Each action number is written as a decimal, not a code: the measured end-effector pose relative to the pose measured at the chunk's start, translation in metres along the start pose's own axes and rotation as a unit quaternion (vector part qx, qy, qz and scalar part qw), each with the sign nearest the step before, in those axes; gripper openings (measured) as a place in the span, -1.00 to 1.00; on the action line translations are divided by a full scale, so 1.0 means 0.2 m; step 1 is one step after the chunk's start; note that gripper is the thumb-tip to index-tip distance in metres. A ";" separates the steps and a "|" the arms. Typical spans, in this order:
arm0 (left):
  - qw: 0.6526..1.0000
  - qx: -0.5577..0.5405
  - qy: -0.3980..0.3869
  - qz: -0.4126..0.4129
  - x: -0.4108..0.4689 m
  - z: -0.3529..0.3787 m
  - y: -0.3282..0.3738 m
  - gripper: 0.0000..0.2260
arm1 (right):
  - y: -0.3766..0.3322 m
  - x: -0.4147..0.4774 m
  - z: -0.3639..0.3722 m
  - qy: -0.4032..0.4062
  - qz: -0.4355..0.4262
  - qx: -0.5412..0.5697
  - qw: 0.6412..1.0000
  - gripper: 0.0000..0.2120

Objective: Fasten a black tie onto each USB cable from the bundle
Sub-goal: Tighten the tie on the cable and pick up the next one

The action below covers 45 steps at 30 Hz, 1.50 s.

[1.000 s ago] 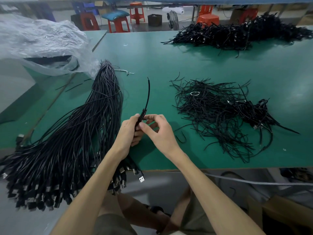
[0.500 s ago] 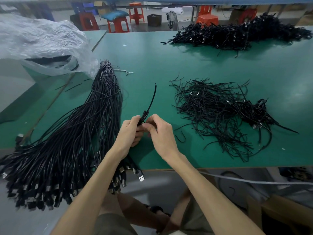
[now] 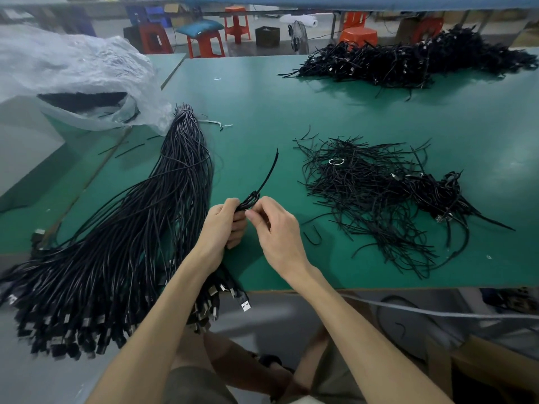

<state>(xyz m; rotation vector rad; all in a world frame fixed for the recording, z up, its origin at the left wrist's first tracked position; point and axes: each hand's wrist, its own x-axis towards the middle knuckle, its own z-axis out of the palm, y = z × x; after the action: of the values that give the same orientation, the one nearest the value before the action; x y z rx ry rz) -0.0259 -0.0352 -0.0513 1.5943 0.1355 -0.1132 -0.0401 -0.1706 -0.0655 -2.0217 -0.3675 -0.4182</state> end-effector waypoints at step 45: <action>0.917 0.248 -0.111 0.293 -0.20 0.06 0.31 -0.95 | -0.11 -0.04 -0.41 -0.113 0.088 0.337 0.931 -0.85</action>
<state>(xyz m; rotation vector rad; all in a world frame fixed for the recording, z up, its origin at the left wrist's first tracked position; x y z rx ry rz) -0.0564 -0.0489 0.0162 2.0461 -0.5934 0.1544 -0.0680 -0.2333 -0.0164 -1.4077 -0.4008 0.0632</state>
